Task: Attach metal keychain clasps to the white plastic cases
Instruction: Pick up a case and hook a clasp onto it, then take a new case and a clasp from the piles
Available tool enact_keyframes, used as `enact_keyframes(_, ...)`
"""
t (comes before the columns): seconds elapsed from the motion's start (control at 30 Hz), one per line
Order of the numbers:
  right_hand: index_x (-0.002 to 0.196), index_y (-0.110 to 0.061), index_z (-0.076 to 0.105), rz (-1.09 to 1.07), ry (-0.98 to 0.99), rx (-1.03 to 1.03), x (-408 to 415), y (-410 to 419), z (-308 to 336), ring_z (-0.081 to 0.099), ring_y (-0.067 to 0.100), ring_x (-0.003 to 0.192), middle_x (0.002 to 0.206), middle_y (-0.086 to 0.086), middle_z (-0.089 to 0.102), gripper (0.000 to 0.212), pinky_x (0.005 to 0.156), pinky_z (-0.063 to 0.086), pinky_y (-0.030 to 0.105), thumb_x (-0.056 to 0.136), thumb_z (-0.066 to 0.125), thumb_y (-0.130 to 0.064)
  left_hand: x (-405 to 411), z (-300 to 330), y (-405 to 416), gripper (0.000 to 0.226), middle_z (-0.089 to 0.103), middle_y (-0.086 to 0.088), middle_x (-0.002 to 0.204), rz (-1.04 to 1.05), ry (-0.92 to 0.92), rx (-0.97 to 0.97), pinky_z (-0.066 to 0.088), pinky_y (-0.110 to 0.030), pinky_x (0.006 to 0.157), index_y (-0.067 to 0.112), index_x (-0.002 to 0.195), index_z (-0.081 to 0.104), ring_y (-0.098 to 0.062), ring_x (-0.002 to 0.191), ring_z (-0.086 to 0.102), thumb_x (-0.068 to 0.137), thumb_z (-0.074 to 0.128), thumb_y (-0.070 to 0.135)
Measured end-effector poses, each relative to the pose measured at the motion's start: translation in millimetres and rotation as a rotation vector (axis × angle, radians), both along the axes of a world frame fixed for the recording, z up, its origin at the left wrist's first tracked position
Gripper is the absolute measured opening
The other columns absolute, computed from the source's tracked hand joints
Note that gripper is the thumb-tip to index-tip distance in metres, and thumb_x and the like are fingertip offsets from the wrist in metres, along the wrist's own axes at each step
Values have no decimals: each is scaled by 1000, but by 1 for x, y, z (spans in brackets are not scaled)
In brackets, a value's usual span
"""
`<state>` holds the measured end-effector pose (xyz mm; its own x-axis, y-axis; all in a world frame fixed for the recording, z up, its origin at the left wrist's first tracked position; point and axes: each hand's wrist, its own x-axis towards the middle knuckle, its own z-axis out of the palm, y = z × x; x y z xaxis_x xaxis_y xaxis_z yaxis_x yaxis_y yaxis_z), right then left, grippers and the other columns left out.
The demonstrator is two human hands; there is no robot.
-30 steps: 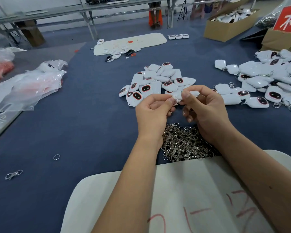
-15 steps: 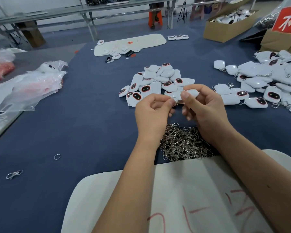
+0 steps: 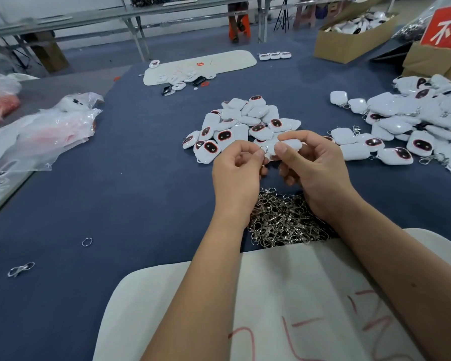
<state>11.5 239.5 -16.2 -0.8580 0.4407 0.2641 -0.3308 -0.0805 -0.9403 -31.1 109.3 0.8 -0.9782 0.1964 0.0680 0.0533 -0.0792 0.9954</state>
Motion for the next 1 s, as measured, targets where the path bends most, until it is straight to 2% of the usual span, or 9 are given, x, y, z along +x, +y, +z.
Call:
enact_keyframes(0.2,106,-13,69,-9,11,43,1,1,-2,57,13,54,67,1,65,17,48,45,23,91,78,-17,0,-8,-2,20,59,3,67,22,345,-390,44,-32,63,16,76,60,-17,67,52,93,61,5)
enact_keyframes(0.37,109,-8,68,-65,3,75,1,0,-1,55,12,51,64,-2,63,20,46,44,23,94,77,-19,1,-11,-1,18,61,5,69,12,451,-435,51,-42,68,16,77,61,-21,72,57,93,61,7)
enact_keyframes(0.47,107,-9,68,-199,-15,26,-1,1,-2,51,14,46,60,-3,60,23,42,40,23,93,78,-24,5,-11,-1,2,67,4,93,10,525,-522,47,-35,84,17,94,68,-21,94,57,94,67,16)
enact_keyframes(0.53,109,-11,67,-357,-27,-20,-2,6,-2,48,14,44,59,-1,59,24,43,39,24,92,79,-24,5,-13,-2,17,64,1,112,89,570,-712,35,-24,92,19,110,69,-23,111,48,94,67,22)
enact_keyframes(0.63,130,-20,62,-648,-86,-17,-1,13,-1,58,18,58,73,-1,64,46,61,55,38,89,80,-28,2,-14,-7,34,58,-1,128,154,478,-872,29,-25,99,23,128,64,-26,121,41,94,66,24)
enact_keyframes(0.7,154,-25,42,-760,-122,9,0,17,-2,61,17,71,90,-2,65,74,81,60,48,89,78,-28,0,-16,-10,36,58,-1,129,144,434,-882,28,-23,96,24,131,63,-23,120,41,94,67,25)
enact_keyframes(0.77,162,-26,28,-755,-104,41,1,17,-2,58,12,70,99,-5,61,85,84,61,49,91,74,-22,-2,-16,-10,34,60,1,123,147,440,-850,27,-20,89,22,127,64,-18,110,40,93,70,25)
enact_keyframes(0.87,145,-22,50,-647,-157,189,0,13,-2,62,16,70,97,-5,65,55,80,60,55,93,67,-15,-2,-16,-10,30,63,5,116,142,425,-763,33,-21,87,21,118,67,-12,106,44,89,75,21)
enact_keyframes(1.0,110,-20,71,-473,-242,405,-1,10,-3,66,17,75,82,-6,69,15,84,58,50,94,69,-19,-4,-14,-10,39,64,5,111,78,376,-571,52,-37,91,21,110,65,-18,103,61,78,79,4)
